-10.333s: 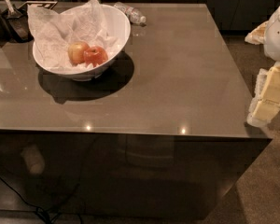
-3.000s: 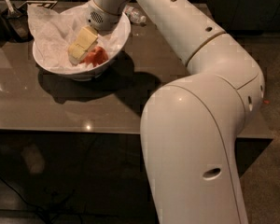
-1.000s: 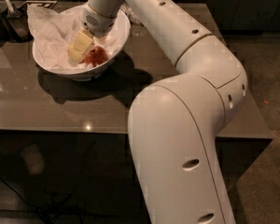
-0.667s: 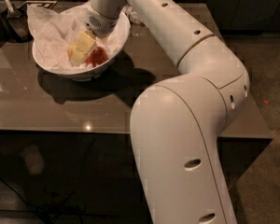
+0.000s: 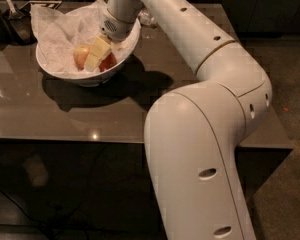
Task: Pick apple from white bowl
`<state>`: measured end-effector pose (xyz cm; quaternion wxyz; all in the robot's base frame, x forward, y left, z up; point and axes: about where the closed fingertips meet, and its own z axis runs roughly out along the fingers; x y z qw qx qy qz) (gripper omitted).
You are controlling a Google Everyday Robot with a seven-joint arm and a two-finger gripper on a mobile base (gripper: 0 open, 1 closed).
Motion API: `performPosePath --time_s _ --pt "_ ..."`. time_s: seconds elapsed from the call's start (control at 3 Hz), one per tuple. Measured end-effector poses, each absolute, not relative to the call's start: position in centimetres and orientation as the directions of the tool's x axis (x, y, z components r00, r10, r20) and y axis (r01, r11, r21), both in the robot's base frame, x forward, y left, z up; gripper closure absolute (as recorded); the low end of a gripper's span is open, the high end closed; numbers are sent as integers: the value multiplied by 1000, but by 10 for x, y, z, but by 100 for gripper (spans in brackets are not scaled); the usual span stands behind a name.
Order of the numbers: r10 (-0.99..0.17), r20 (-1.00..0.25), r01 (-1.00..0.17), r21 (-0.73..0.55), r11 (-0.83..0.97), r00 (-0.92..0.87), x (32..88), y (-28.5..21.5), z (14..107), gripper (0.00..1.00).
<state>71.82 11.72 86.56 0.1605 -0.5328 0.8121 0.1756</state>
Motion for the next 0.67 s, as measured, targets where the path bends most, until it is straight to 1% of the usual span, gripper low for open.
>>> performPosePath --time_s 0.33,0.67 --pt "-809 -448 -922 116 370 -381 719 116 864 27" --pt "-809 -448 -922 116 370 -381 719 116 864 51"
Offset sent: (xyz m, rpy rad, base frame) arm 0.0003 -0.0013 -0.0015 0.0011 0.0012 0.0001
